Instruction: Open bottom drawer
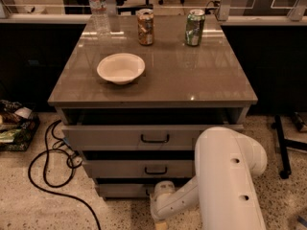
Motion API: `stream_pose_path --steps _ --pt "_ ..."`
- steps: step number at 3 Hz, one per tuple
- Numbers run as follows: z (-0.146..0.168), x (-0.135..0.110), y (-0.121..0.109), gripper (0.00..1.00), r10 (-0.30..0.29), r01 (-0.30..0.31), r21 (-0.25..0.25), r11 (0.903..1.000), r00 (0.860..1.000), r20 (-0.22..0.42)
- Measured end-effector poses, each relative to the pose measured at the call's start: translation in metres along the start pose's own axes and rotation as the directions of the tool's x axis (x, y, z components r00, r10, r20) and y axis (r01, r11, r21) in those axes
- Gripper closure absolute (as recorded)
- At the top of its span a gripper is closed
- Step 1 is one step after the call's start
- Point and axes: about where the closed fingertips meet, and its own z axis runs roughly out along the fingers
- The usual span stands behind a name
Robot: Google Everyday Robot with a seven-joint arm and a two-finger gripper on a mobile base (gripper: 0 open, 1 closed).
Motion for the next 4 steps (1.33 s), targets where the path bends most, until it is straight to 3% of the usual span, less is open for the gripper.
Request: stream_pose_path --steps 2,4 --pt "0.01 0.007 -0.019 0.0 -0.029 0.029 0.025 0.9993 1.0 -0.01" --pt "0.023 0.009 -0.026 0.0 -0.051 0.051 -0.007 0.9987 0.998 -0.026"
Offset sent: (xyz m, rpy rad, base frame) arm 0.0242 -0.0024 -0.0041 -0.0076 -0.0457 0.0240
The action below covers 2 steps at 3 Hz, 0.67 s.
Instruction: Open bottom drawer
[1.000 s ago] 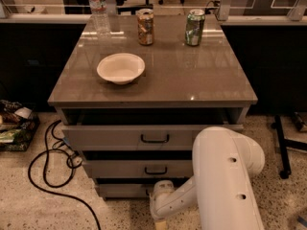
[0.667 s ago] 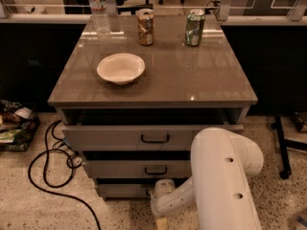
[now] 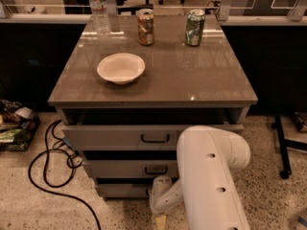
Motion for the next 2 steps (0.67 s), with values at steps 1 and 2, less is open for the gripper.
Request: stream_pose_path --steps 1,2 --pt "0.0056 0.0036 -0.0024 0.0 -0.002 0.001 -0.024 0.9997 1.0 -0.016" --pt "0.0107 0.0095 -0.0032 0.0 0.014 -0.015 -0.039 0.9991 1.0 -0.028"
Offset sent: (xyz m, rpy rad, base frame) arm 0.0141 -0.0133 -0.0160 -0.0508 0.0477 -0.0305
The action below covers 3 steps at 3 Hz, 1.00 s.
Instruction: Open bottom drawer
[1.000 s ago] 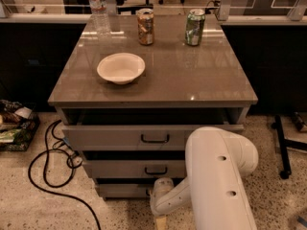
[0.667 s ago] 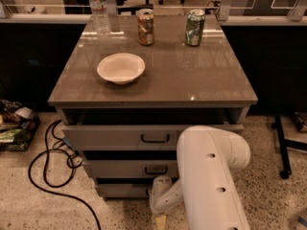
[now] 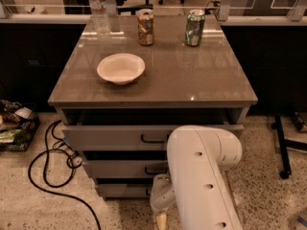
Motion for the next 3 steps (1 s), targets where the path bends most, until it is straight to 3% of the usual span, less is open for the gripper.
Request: stream_pose_path --steps 2,3 --pt "0.0081 0.0164 0.0021 0.0 0.069 -0.069 -0.01 0.9976 0.998 -0.002" --pt "0.0089 0.015 0.0014 0.0 0.067 -0.067 -0.013 0.9977 0.998 -0.001"
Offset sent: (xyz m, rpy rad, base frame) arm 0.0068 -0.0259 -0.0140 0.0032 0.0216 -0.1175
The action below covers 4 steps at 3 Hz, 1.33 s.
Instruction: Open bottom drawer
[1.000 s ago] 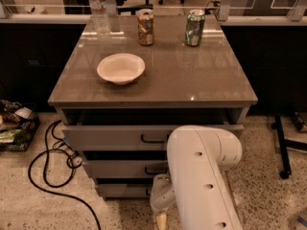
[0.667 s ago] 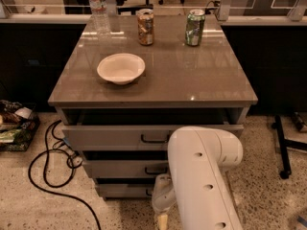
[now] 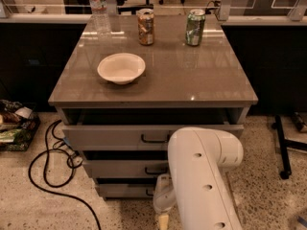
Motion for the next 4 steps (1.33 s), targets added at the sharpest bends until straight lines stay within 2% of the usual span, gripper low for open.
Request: stream_pose_path --steps 1,2,4 --pt "0.0 0.0 0.0 0.0 0.0 0.0 0.0 1.0 1.0 0.0" --pt "-0.0002 -0.0001 0.0 0.18 0.0 0.0 0.0 1.0 1.0 0.0" --pt "0.0004 -0.0001 0.0008 0.64 0.0 0.0 -0.002 1.0 1.0 0.0"
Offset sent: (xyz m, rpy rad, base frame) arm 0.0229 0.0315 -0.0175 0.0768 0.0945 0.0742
